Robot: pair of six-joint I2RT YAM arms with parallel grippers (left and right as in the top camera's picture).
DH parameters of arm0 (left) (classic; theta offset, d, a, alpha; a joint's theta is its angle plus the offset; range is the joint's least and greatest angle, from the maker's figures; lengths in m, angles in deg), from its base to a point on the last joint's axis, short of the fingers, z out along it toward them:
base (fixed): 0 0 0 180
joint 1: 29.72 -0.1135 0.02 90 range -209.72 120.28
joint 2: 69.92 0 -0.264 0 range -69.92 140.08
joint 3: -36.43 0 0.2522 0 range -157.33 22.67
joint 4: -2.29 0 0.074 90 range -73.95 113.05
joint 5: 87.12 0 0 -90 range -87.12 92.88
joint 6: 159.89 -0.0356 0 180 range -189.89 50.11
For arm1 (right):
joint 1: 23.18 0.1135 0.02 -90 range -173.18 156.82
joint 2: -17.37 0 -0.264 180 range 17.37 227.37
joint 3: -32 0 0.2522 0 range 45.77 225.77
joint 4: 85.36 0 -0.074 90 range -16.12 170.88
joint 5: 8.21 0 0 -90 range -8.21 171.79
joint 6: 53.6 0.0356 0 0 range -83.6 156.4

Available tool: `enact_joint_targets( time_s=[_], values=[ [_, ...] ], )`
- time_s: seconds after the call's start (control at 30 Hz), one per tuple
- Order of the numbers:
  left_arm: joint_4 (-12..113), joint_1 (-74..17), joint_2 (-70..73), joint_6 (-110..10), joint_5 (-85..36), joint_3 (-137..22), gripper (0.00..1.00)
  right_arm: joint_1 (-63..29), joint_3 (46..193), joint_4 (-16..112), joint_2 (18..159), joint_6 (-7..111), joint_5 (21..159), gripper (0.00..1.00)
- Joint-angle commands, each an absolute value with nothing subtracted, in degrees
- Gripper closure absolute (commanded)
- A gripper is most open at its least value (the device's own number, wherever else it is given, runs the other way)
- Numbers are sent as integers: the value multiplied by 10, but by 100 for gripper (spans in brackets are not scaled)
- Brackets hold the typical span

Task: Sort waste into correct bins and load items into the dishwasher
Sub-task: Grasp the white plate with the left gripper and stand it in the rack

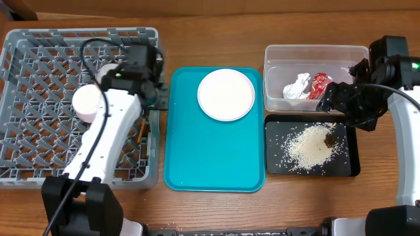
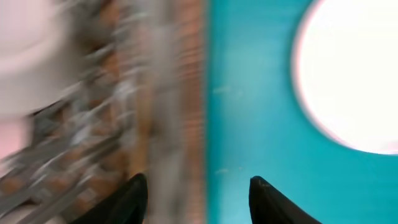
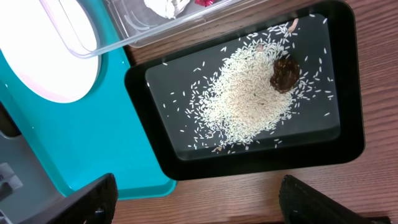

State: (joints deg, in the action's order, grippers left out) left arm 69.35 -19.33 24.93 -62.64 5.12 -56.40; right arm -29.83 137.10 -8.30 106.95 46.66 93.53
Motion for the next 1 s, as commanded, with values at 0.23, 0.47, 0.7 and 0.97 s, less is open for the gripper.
enact_joint_targets(
  time_s=[0.23, 0.47, 0.7, 0.97],
  values=[
    [569, 10, 334, -742, -25, -581, 25, -296, 1385, -82, 1065, 464, 934, 15],
    [554, 40, 431, -746, -26, -581, 25, -296, 1385, -82, 1065, 464, 934, 15],
    [609, 41, 465, -746, -25, -581, 59, -296, 1385, -81, 1065, 464, 934, 15],
    [673, 41, 464, -724, -27, -654, 96, -296, 1385, -82, 1065, 464, 934, 15]
  ],
)
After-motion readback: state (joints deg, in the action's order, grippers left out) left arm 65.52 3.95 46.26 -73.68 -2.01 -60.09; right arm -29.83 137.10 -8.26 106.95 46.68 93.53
